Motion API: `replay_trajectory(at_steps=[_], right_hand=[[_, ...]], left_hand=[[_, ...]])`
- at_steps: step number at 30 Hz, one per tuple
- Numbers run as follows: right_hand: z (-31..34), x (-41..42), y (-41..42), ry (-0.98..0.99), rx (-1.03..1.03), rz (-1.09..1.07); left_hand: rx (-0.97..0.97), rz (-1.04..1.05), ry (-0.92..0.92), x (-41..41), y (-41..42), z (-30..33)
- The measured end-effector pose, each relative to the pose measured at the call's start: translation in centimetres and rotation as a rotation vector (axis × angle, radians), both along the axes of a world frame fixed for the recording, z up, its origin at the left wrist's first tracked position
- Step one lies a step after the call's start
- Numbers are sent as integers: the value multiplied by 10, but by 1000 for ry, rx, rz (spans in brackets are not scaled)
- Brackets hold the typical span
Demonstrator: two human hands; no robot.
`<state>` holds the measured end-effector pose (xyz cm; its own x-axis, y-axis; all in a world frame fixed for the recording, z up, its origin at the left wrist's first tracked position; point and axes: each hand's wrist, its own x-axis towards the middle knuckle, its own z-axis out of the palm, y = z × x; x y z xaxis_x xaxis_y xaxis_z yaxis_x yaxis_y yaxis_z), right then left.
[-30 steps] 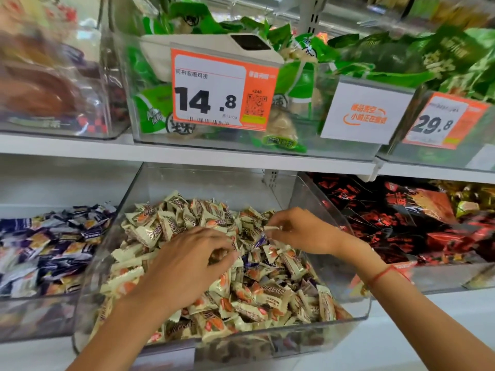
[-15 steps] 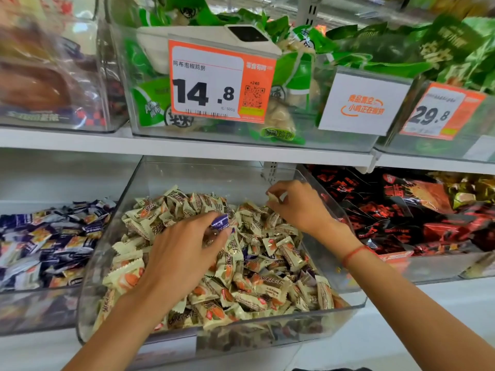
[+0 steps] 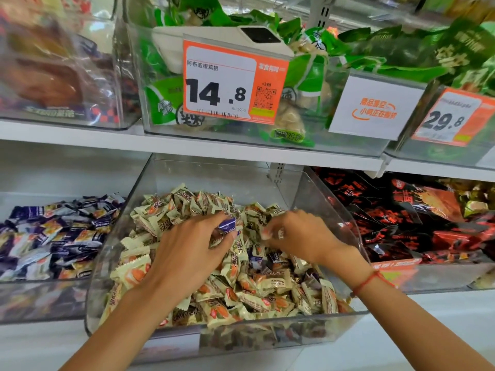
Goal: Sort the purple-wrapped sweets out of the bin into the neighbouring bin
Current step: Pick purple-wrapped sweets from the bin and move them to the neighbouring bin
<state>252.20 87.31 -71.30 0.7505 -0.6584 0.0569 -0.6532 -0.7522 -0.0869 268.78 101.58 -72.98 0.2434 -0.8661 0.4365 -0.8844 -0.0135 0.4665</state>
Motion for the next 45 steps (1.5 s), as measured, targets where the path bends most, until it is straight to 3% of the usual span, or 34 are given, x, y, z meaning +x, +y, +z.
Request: replay_trajectory(at_steps=[3,5,8,10,13,17,20,25,28,30,34,36,38,41,45], right_hand=[[16,-1,-6,-155,-223,-203],[15,1,-8,-165,-248,-261],[8,6,0,-84,-6,-149],[-3,12,8,89,170,-69],[-26,24,6,282,176,-101],[-29,28,0,192,288,-119],[-8,12,7,-25,365,-140],[24,-1,45,-801,777,-123],[27,10,67,-948,793,-98],[25,17,71,-980,785,-93],[31,10,52,-758,837,-12],[30,2,27,-516,597,9],[19,-2,7,-121,270,21],[-6,-2,0,356,11,61],[-25,4,-7,526,-250,130]], left_hand=[[-4,-7,2,-1,0,0],[1,-8,4,0,0,0],[9,-4,0,-1,0,1],[8,4,-11,-1,0,1],[16,3,1,-1,1,3],[16,9,3,-1,2,3],[15,-2,12,0,2,2],[-1,-70,194,-5,0,4],[-33,-141,377,-13,3,8],[-62,-173,406,-14,4,9],[-76,-118,272,-4,2,4],[-53,-75,201,-2,2,5],[-22,-61,90,-2,4,7],[19,-30,-93,-4,5,8],[54,-13,-123,-5,6,10]])
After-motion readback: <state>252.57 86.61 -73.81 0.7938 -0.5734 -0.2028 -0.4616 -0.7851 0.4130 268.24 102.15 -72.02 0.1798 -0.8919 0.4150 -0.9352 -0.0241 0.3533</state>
